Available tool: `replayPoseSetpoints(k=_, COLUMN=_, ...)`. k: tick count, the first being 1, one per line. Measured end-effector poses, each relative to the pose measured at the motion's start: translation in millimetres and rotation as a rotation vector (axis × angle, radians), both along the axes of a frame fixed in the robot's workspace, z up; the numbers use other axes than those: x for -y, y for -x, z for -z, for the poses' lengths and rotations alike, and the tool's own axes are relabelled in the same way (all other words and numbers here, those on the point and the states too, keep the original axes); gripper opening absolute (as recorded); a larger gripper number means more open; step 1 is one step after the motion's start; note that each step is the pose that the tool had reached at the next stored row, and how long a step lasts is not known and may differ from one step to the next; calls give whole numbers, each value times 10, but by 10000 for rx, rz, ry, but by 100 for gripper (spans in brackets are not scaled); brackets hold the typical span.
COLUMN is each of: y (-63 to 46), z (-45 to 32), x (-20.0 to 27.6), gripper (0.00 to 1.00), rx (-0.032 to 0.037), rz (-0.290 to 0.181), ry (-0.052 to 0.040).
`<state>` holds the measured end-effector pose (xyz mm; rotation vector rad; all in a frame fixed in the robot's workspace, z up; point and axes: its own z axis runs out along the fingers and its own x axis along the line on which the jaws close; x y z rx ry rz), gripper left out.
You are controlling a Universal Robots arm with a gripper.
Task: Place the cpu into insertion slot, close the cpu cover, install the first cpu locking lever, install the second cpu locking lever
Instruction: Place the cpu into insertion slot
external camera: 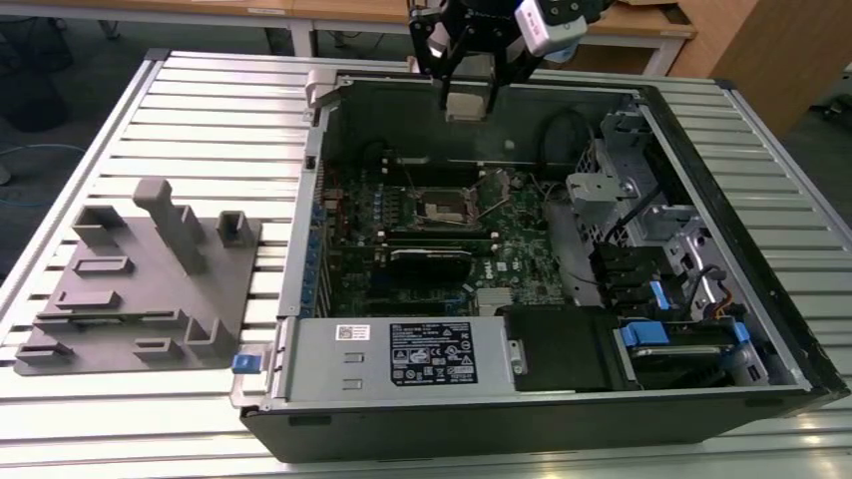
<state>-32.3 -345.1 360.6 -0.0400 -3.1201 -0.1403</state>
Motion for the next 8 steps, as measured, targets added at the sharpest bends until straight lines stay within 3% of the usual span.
replayPoseSetpoints(k=8, y=0, z=10, x=0, gripper=54, rx=-1, rz=0, ry=2)
